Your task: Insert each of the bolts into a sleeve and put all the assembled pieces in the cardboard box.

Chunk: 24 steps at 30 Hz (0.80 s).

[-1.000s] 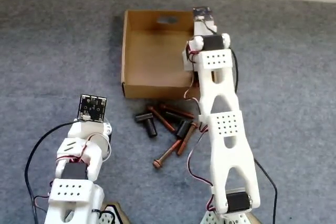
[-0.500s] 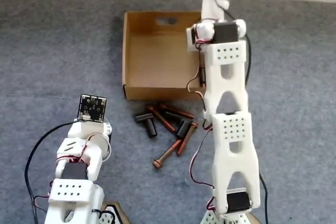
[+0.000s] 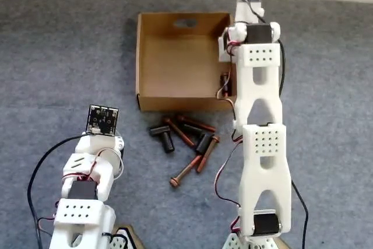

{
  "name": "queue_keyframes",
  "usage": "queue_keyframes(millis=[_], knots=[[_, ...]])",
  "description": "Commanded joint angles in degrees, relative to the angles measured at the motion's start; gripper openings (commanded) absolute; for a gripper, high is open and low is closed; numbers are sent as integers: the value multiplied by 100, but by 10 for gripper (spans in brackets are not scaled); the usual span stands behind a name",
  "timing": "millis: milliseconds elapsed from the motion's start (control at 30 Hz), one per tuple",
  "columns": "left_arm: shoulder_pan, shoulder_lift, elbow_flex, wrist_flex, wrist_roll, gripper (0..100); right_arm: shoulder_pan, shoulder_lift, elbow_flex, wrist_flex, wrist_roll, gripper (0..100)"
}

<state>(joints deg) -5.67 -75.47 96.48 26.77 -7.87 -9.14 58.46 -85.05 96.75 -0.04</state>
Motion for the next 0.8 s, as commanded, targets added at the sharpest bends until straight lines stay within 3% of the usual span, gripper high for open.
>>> queue_keyframes(millis=[0,133,233,367,567,767], knots=[[92,-57,119,-114,-35,14,127,101,4,-119,44,129],[92,-66,119,-114,-35,14,171,347,13,-66,44,110],[92,-66,119,-114,-35,14,163,462,4,22,18,0],[92,-66,119,-114,-35,14,40,462,-40,295,-79,5],[92,-66,119,-114,-35,14,13,470,-303,426,-1108,5],[92,-66,119,-114,-35,14,-101,523,-347,409,-1204,10]])
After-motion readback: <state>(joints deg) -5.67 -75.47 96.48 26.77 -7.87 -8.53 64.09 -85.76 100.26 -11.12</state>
